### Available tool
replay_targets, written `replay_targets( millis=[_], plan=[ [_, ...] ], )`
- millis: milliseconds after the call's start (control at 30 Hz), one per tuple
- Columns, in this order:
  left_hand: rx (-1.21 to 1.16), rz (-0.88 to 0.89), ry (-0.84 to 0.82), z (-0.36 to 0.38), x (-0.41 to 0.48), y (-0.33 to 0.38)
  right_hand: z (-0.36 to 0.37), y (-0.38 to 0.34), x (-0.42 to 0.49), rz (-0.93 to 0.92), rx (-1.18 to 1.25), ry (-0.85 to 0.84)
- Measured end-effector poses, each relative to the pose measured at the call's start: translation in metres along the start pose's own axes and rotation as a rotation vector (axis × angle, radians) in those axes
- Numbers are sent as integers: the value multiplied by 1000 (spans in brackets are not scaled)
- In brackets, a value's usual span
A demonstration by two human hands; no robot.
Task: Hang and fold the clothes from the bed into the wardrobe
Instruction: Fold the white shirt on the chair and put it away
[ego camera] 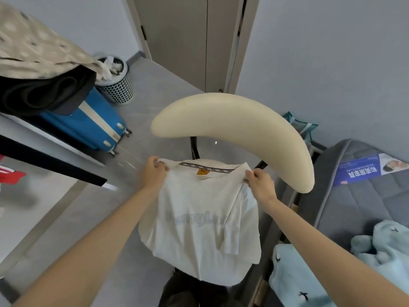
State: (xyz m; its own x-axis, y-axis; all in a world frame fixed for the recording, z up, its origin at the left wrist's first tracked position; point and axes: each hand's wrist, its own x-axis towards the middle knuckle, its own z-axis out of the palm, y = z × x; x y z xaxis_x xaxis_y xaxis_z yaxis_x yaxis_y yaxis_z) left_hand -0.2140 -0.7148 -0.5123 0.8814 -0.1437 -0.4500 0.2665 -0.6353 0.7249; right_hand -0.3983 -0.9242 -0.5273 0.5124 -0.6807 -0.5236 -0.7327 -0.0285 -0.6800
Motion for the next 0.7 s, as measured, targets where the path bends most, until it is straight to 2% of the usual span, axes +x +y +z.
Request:
replay_targets(
  millis=[133, 300, 500, 600, 700],
  plan=[
    [-108, 21, -151, 39, 25, -25, 26, 25, 29, -10, 52, -30],
    [65, 46, -373, 97, 2, -97, 49, 78, 42, 88, -9, 9],
    [180, -14, -612, 161, -55, -166, 74, 132, 41, 131, -107, -144],
    [267, 20, -615, 184, -69, -185, 86, 140, 48, 153, -157, -184],
    [461, 103, -528, 203, -82, -195, 97, 147, 62, 184, -141, -196]
  ],
)
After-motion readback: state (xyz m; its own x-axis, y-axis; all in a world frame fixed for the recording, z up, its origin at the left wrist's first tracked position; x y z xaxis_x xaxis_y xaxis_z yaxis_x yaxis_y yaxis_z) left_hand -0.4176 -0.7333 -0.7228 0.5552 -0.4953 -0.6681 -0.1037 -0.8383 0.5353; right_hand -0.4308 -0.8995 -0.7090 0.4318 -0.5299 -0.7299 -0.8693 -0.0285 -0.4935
